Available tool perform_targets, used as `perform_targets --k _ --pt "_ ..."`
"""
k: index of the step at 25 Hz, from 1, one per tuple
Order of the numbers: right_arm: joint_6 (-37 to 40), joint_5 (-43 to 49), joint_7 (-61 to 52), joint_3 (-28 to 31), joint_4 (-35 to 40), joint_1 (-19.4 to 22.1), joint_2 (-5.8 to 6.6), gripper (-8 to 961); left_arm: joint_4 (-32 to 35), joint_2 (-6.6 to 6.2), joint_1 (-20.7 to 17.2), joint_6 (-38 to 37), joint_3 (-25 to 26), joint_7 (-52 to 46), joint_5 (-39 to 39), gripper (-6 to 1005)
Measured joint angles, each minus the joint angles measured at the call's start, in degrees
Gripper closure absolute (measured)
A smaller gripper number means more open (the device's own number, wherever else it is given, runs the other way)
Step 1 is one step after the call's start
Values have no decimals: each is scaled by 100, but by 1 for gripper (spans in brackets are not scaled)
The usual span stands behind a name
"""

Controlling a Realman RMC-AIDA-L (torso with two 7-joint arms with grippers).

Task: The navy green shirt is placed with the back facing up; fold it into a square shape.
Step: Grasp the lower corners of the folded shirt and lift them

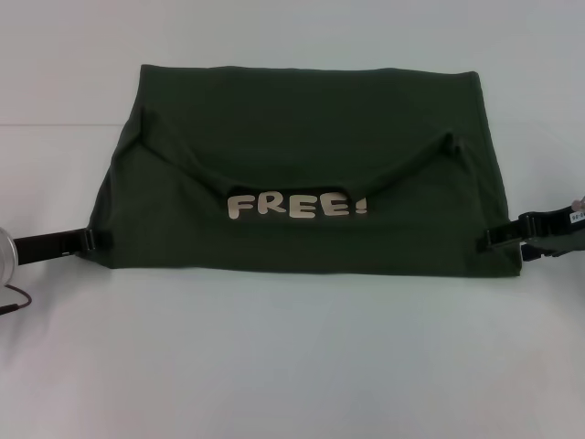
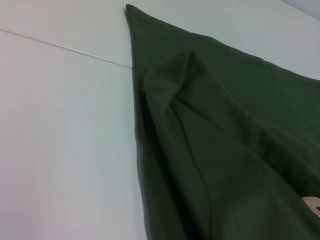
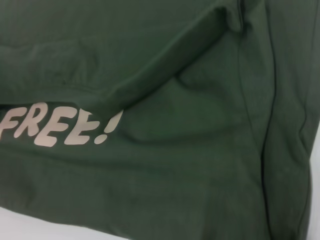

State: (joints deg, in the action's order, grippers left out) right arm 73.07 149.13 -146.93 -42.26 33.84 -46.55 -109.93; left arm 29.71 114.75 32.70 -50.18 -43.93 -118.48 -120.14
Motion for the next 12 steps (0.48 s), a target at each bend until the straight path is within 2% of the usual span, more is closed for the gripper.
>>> perform_targets --k 12 --pt "-665 13 125 -112 -54 57 -288 55 4 12 16 0 7 9 18 994"
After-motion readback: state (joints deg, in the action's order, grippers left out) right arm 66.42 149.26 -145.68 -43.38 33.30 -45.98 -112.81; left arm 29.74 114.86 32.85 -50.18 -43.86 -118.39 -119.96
